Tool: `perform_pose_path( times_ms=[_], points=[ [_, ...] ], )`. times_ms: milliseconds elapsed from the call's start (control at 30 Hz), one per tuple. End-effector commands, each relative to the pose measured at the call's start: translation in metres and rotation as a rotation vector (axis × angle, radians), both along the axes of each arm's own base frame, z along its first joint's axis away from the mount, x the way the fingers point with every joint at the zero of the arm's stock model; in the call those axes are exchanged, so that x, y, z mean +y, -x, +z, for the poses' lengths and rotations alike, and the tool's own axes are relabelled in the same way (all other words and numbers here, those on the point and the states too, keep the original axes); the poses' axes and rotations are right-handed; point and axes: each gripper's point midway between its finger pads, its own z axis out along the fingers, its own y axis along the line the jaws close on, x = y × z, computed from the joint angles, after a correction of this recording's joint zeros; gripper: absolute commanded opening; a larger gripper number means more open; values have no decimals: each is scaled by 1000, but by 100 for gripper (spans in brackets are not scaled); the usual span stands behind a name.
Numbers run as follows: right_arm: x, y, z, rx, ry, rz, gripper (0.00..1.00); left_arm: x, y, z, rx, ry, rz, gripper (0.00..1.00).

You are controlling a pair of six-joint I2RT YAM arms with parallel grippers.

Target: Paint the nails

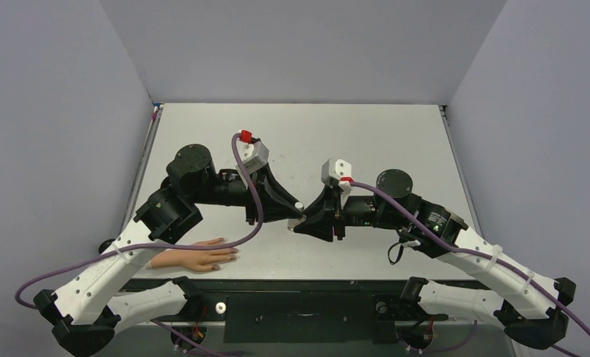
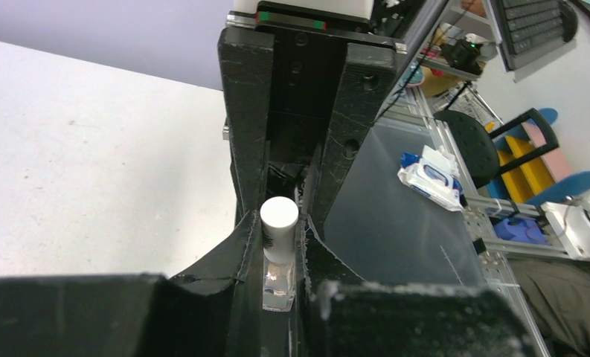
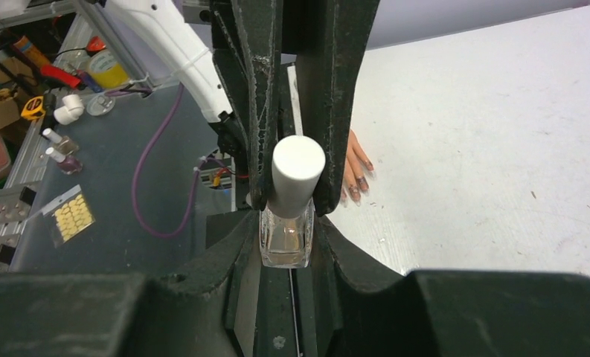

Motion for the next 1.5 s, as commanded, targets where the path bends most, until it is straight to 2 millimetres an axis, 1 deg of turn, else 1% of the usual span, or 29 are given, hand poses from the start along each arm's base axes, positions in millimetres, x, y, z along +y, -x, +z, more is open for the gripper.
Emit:
perform_pose_path(
  times_ms=[0,133,233,400,500,533,567,600,633,667,700,733,767,833,867,900,933,967,1000,1067,1100,1133,1167,1200,1233,1267,1300,1367,1467],
  points=[
    [-3,-26,36,-60,-108,-153,0,2,-13,4,-19,2,100,0],
    [-5,-44,37,-29,-95,-265,0,3,-23,7,-14,21,177,0],
    [-5,-53,38,-17,-85,-313,0,3,-32,2,-2,17,229,0],
    [-6,-60,37,-7,-71,-350,0,4,-43,1,-8,18,299,0],
    [-6,-61,35,-3,-62,-358,0,5,-44,3,-18,28,307,0],
    [-6,-61,34,-2,-61,-356,0,5,-42,3,-19,31,300,2],
    [-5,-60,34,-1,-59,-353,0,4,-42,4,-22,36,294,11],
    [-5,-60,34,-2,-57,-351,0,5,-41,4,-23,39,293,15],
    [-5,-59,34,-2,-57,-343,0,5,-40,5,-26,44,287,23],
    [-5,-58,33,1,-54,-342,0,5,-39,7,-28,48,284,28],
    [-5,-57,32,2,-49,-339,0,6,-38,9,-32,55,283,42],
    [-5,-57,30,4,-42,-338,0,7,-37,11,-34,62,281,49],
    [-5,-57,30,5,-38,-336,0,7,-35,14,-38,70,274,61],
    [-6,-55,28,4,-25,-329,0,10,-30,23,-50,90,264,74],
    [-7,-53,27,1,-20,-322,0,12,-28,29,-62,101,263,76],
    [-8,-51,28,-2,-21,-316,0,14,-27,30,-64,95,265,78],
    [-9,-47,29,-6,-23,-301,0,16,-26,35,-84,101,266,79],
    [-10,-46,29,-9,-25,-293,0,17,-25,32,-79,84,262,79],
    [-11,-41,30,-16,-32,-272,0,18,-24,36,-99,82,258,79],
    [-12,-31,31,-21,-40,-220,0,19,-20,33,-101,61,237,73],
    [-12,-27,30,-28,-39,-196,0,19,-13,33,-99,61,197,66],
    [-13,-17,31,-31,-47,-147,0,18,-9,35,-92,67,174,60],
    [-13,-12,30,-38,-47,-117,0,18,1,39,-91,85,117,58],
    [-14,-1,33,-44,-62,-60,0,18,5,44,-101,107,90,54],
    [-14,4,33,-51,-74,-31,0,18,14,45,-92,113,40,53],
    [-16,13,37,-56,-92,12,0,18,17,48,-98,127,21,50],
    [-17,16,39,-58,-105,26,0,18,24,49,-90,130,-17,49],
    [-19,22,43,-60,-123,52,0,18,30,50,-82,136,-62,47],
    [-18,28,44,-54,-125,84,0,15,33,50,-75,145,-99,42]
  ],
)
